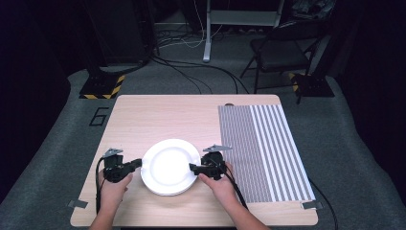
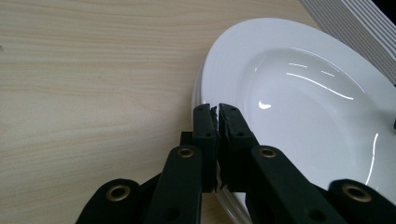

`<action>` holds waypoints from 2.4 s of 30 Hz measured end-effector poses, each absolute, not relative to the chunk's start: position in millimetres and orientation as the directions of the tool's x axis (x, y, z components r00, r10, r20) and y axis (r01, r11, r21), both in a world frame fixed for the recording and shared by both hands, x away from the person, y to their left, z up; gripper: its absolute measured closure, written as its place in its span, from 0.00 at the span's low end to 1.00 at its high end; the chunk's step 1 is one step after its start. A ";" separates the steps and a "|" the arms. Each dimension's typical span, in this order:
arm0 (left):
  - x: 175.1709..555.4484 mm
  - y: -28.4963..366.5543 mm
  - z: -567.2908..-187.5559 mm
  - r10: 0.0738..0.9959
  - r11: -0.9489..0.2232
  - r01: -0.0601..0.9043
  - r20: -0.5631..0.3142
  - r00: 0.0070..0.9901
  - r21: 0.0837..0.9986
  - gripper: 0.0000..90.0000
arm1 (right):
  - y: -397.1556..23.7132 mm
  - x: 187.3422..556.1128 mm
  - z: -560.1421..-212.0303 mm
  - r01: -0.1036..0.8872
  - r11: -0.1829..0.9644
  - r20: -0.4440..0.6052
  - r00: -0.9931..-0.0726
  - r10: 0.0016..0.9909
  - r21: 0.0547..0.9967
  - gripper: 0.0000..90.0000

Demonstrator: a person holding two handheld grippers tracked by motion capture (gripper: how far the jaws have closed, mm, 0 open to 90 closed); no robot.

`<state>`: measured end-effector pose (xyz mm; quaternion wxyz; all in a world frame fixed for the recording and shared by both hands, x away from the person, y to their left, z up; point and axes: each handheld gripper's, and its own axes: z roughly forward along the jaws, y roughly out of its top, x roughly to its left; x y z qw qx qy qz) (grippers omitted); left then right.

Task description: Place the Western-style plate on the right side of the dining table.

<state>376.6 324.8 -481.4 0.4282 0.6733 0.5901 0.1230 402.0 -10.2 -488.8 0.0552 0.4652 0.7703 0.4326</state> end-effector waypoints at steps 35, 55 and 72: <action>379.1 315.2 -487.5 0.889 0.039 0.704 -0.347 0.300 0.709 0.97 | -27.7 399.3 -470.7 0.713 0.051 0.463 -0.506 0.728 0.699 0.53; 379.8 314.7 -487.4 0.884 0.046 0.692 -0.353 0.308 0.720 0.96 | -34.0 400.3 -478.4 0.748 0.056 0.477 -0.476 0.739 0.661 0.70; 379.9 312.0 -488.8 0.886 0.047 0.693 -0.351 0.304 0.720 0.92 | -35.1 399.4 -479.6 0.785 0.041 0.541 -0.463 0.702 0.618 0.75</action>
